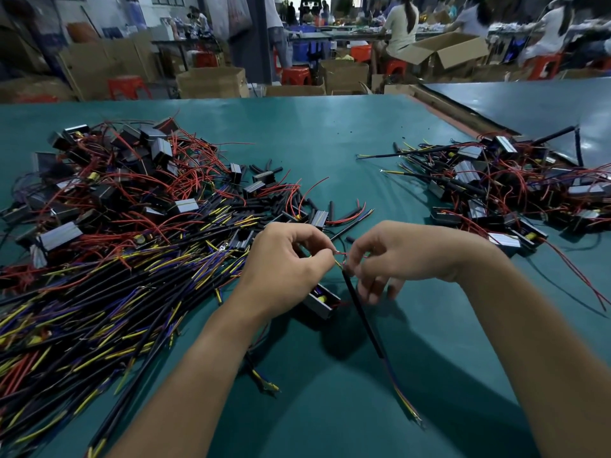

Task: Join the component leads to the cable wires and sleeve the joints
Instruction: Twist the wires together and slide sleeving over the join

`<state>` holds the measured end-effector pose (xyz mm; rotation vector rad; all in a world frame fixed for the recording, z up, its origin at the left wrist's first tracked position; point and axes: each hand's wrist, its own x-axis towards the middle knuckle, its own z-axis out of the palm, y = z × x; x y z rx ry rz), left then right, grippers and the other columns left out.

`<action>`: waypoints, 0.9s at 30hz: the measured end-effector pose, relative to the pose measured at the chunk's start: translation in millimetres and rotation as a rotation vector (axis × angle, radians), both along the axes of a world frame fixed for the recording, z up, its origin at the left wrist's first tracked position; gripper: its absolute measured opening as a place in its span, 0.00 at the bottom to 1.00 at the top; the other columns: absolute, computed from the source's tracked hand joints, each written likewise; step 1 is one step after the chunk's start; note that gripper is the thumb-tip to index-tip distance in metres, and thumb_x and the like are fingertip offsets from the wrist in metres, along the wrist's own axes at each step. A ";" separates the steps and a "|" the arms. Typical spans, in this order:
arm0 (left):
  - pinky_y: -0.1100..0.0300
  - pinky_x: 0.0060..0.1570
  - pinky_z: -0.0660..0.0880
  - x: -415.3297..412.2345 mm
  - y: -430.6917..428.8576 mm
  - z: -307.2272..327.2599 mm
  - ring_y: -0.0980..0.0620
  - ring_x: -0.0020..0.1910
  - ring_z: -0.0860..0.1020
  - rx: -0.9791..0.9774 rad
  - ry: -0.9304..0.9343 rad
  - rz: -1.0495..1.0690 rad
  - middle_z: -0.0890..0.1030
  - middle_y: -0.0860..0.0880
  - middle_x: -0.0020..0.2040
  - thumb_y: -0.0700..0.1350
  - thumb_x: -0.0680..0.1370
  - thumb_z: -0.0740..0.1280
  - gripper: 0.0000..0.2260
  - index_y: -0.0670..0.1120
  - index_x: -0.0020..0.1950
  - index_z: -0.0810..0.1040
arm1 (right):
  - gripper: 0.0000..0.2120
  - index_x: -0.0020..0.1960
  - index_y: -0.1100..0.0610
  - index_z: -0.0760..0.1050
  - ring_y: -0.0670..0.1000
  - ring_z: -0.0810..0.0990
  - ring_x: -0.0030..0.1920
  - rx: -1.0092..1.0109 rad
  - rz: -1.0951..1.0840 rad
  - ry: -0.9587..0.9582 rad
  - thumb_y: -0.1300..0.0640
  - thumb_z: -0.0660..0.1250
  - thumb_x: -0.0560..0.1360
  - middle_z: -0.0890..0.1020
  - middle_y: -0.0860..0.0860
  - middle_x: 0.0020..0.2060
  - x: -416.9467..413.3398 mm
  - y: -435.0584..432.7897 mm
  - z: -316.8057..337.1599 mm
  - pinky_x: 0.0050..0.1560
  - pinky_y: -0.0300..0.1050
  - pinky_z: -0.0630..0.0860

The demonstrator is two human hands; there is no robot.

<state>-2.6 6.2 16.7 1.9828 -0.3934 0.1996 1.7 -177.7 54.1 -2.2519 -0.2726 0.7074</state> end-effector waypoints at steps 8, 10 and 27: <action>0.70 0.25 0.63 0.8 0.4 2.2 0.62 0.23 0.68 -0.064 0.034 -0.008 0.75 0.57 0.24 0.40 0.67 0.70 0.04 0.47 0.33 0.82 | 0.06 0.45 0.64 0.80 0.49 0.78 0.32 0.085 0.067 -0.094 0.62 0.68 0.77 0.80 0.50 0.31 -1.2 3.4 -4.2 0.29 0.37 0.74; 0.71 0.26 0.63 0.7 1.4 1.6 0.63 0.23 0.69 -0.070 0.036 -0.016 0.75 0.58 0.24 0.36 0.69 0.71 0.07 0.46 0.33 0.82 | 0.05 0.43 0.60 0.80 0.47 0.76 0.29 0.102 0.041 -0.127 0.61 0.69 0.77 0.79 0.47 0.29 0.6 2.4 -5.0 0.27 0.36 0.71; 0.67 0.24 0.70 5.5 7.5 4.3 0.59 0.22 0.70 -0.250 0.225 -0.060 0.78 0.53 0.26 0.34 0.70 0.75 0.08 0.44 0.34 0.81 | 0.05 0.44 0.59 0.81 0.45 0.73 0.26 0.787 -0.041 0.072 0.61 0.66 0.73 0.78 0.53 0.33 13.6 -17.6 -3.8 0.27 0.36 0.72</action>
